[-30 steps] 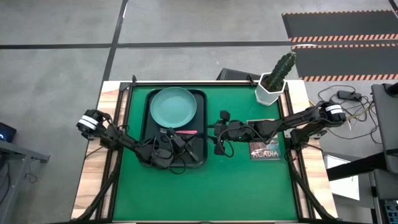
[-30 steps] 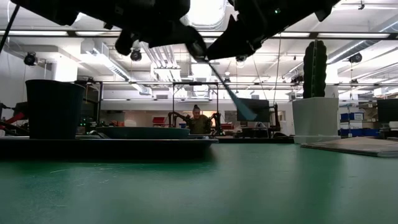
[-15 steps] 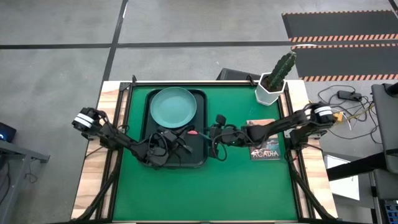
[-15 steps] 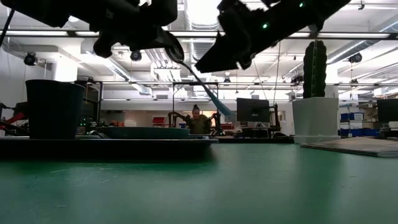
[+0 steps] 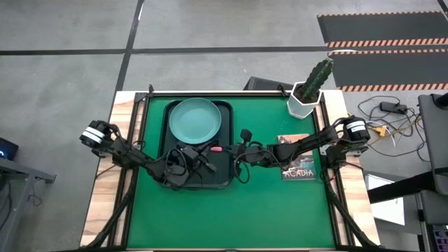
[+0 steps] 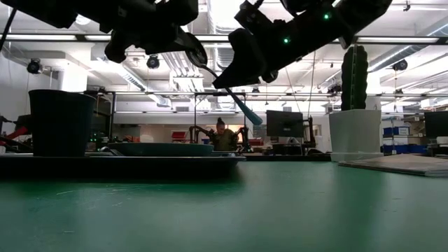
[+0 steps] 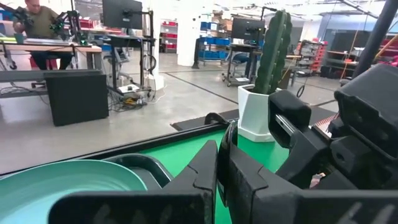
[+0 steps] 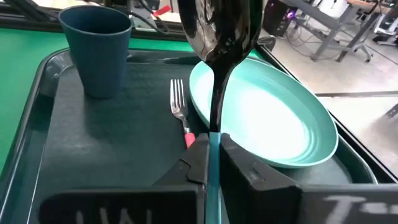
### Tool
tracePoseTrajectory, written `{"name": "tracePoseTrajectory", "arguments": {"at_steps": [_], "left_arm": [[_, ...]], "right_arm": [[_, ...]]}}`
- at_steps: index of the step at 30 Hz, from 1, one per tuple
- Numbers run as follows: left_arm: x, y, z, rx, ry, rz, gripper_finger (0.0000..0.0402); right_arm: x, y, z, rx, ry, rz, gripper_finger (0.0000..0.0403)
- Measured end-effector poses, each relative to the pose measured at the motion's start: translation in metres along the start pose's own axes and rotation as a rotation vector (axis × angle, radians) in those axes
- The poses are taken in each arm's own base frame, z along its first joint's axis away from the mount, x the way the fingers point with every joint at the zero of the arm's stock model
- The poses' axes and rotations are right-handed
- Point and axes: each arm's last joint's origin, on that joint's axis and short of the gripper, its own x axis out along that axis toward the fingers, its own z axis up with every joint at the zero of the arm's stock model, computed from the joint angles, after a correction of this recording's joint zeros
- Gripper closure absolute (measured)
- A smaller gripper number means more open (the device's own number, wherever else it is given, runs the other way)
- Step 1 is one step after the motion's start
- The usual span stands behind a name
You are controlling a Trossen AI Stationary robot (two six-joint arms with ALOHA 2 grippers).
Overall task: Pick and place plate/cup/fork/spoon on tray
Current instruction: Put the blue spoon on the black serving tray below the pink fork
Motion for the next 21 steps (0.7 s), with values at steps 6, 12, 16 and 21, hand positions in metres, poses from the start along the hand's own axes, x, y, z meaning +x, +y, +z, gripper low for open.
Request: {"name": "tracePoseTrajectory", "arguments": {"at_steps": [6,12,16,21], "left_arm": [[0.000,0.000,0.000,0.004,0.001,-0.004,0.0401],[-0.001,0.002,-0.002,0.023,0.007,-0.010,0.0401],[-0.005,0.007,0.000,0.024,0.012,-0.030,0.0391],[-0.011,0.017,0.003,0.016,0.014,-0.055,0.0343]], "right_arm": [[0.001,0.001,0.006,-0.003,0.048,0.018,0.0392],[0.002,0.000,0.017,-0.040,0.127,0.043,0.0393],[0.004,-0.004,0.026,-0.036,0.188,0.119,0.0394],[0.007,-0.011,0.035,-0.045,0.213,0.171,0.0394]]}}
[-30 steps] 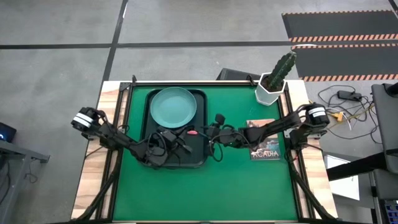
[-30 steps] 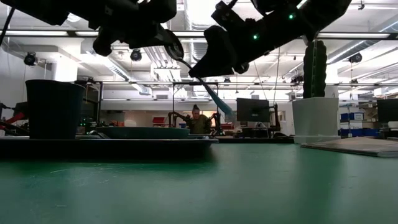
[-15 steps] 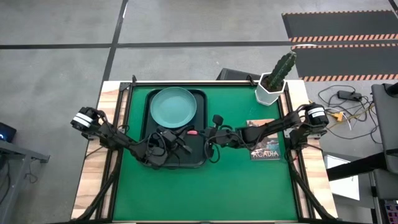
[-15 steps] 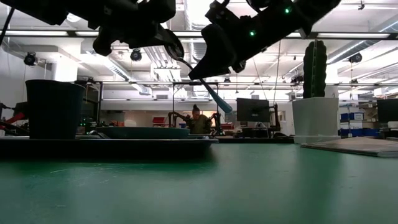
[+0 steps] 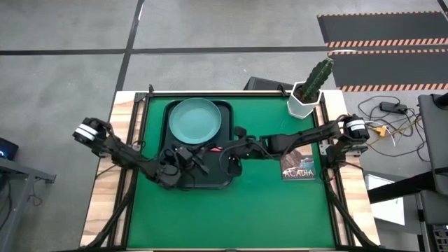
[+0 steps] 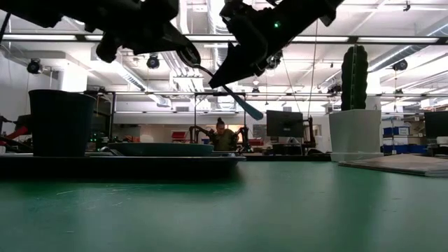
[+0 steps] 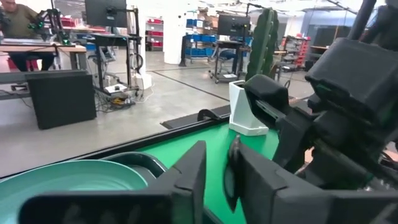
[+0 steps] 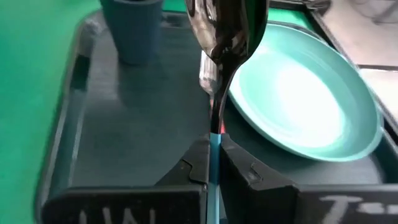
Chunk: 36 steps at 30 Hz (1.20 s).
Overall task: Pick and place plate/cup/fork/spoon on tray
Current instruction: Put the blue spoon on the black serving tray below the pink fork
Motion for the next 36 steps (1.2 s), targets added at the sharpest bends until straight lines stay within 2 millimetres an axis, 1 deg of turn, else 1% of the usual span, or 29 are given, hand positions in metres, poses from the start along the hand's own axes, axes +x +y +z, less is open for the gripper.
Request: {"name": "tracePoseTrajectory", "arguments": {"at_steps": [3,5,9,17,21,24,27,31,36], "left_arm": [[-0.004,0.009,0.003,-0.006,-0.001,-0.008,0.0315],[-0.008,0.014,0.008,0.022,-0.004,-0.017,0.0301],[-0.015,0.023,0.026,0.111,-0.024,-0.035,0.0283],[-0.025,0.040,0.065,0.278,-0.071,-0.051,0.0279],[-0.028,0.048,0.079,0.309,-0.088,-0.044,0.0279],[-0.029,0.054,0.083,0.320,-0.093,-0.043,0.0279],[-0.030,0.058,0.086,0.315,-0.098,-0.043,0.0279],[-0.032,0.062,0.090,0.308,-0.101,-0.038,0.0278],[-0.037,0.063,0.093,0.297,-0.103,-0.054,0.0278]], "right_arm": [[0.001,-0.006,0.004,0.011,-0.009,0.059,0.0394],[0.002,-0.011,0.005,0.021,-0.014,0.092,0.0394],[0.005,-0.020,0.002,0.030,0.007,0.108,0.0394],[0.011,-0.035,0.001,0.067,-0.003,0.154,0.0396],[0.014,-0.042,0.002,0.099,-0.021,0.172,0.0396],[0.020,-0.046,0.009,0.125,-0.035,0.201,0.0396],[0.034,-0.048,0.015,0.141,-0.031,0.248,0.0395],[0.061,-0.047,0.021,0.159,0.005,0.312,0.0395],[0.096,-0.049,0.020,0.263,0.106,0.365,0.0395]]}}
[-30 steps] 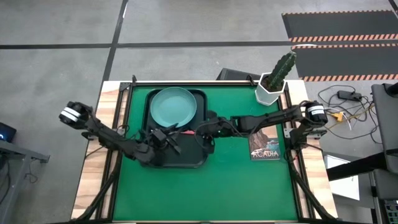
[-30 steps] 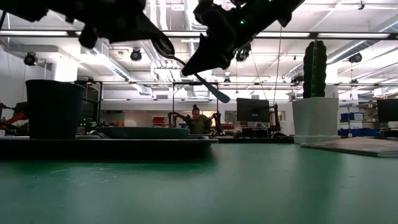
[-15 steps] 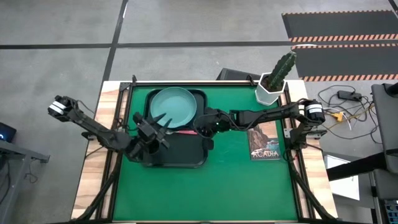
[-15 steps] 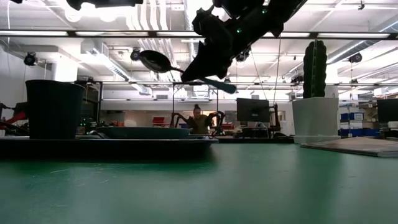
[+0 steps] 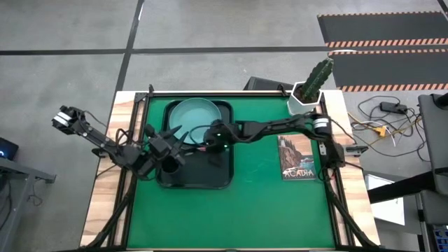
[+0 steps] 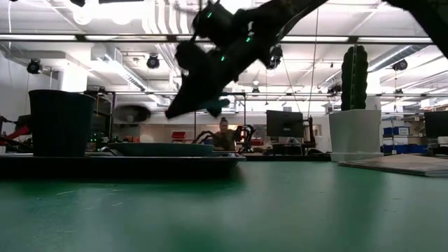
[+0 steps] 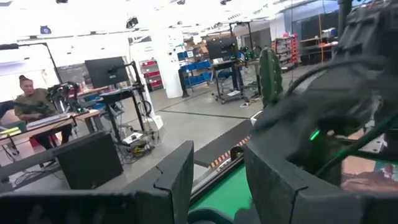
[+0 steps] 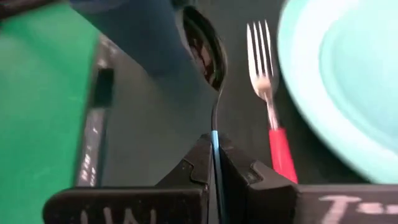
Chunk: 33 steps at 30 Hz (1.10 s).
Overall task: Pick and place plate/cup/fork/spoon on tray
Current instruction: Put the blue spoon on the black serving tray below the pink fork
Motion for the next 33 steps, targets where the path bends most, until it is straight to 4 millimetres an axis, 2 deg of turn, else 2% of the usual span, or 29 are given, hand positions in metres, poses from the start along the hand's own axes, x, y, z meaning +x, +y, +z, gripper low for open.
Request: {"name": "tracePoseTrajectory", "arguments": {"at_steps": [4,9,17,25,33], "left_arm": [[-0.004,-0.001,0.000,0.022,0.013,0.007,0.0278],[-0.005,-0.001,0.000,0.024,0.023,0.020,0.0278],[-0.006,0.000,0.000,0.023,0.029,0.031,0.0278],[-0.006,0.000,0.000,0.024,0.030,0.032,0.0278],[-0.006,0.000,0.000,0.023,0.030,0.031,0.0278]], "right_arm": [[0.019,-0.008,-0.008,0.098,0.089,-0.004,0.0394],[0.034,-0.013,-0.014,0.199,0.107,0.024,0.0394],[0.049,-0.010,-0.018,0.229,0.069,0.040,0.0394],[0.060,-0.006,-0.019,0.225,0.008,0.062,0.0394],[0.061,-0.001,-0.019,0.218,0.009,0.069,0.0394]]}}
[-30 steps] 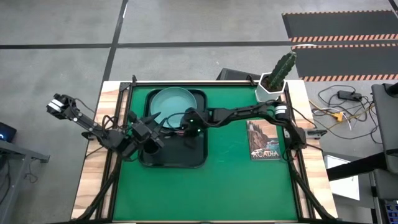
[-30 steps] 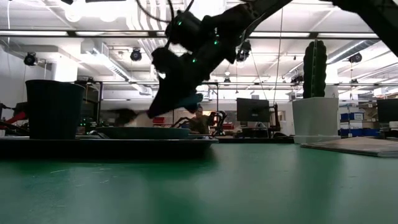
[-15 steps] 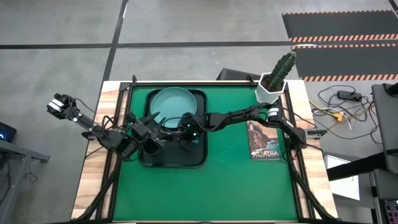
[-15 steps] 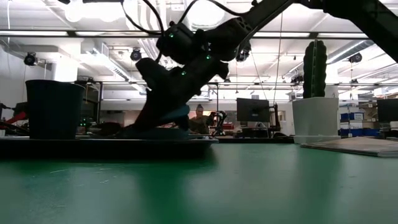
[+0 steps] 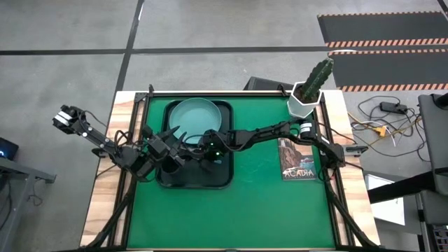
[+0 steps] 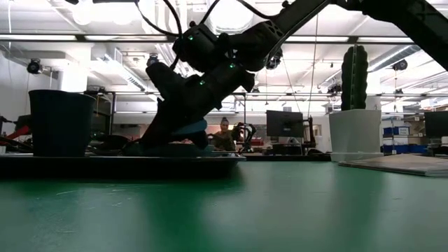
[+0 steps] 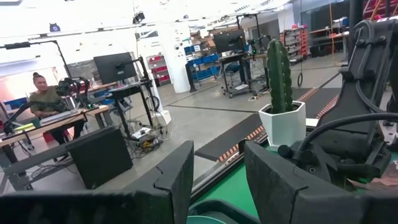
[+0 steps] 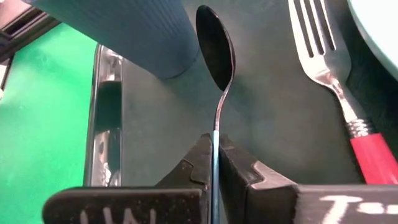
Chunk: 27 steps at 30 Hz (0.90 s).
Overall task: Pick and place plate/cup/fork/spoon on tray
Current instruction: Put the blue spoon on the black serving tray below the pink fork
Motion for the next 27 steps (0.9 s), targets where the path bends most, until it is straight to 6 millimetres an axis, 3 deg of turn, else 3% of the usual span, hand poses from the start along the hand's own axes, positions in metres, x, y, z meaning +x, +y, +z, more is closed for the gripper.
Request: {"name": "tracePoseTrajectory", "arguments": {"at_steps": [7,20,24,27], "left_arm": [[0.000,0.000,0.000,0.000,0.000,0.000,0.0278],[-0.001,0.000,0.000,-0.001,-0.001,-0.006,0.0278],[-0.002,-0.001,0.000,-0.002,-0.002,-0.011,0.0278],[-0.002,-0.001,0.000,-0.002,-0.002,-0.012,0.0278]], "right_arm": [[0.000,0.001,-0.001,0.002,0.007,-0.001,0.0381],[-0.002,-0.003,-0.002,0.023,0.021,-0.064,0.0288],[-0.010,0.001,-0.002,-0.050,0.067,-0.071,0.0283],[-0.015,0.017,-0.004,-0.182,0.096,-0.057,0.0295]]}}
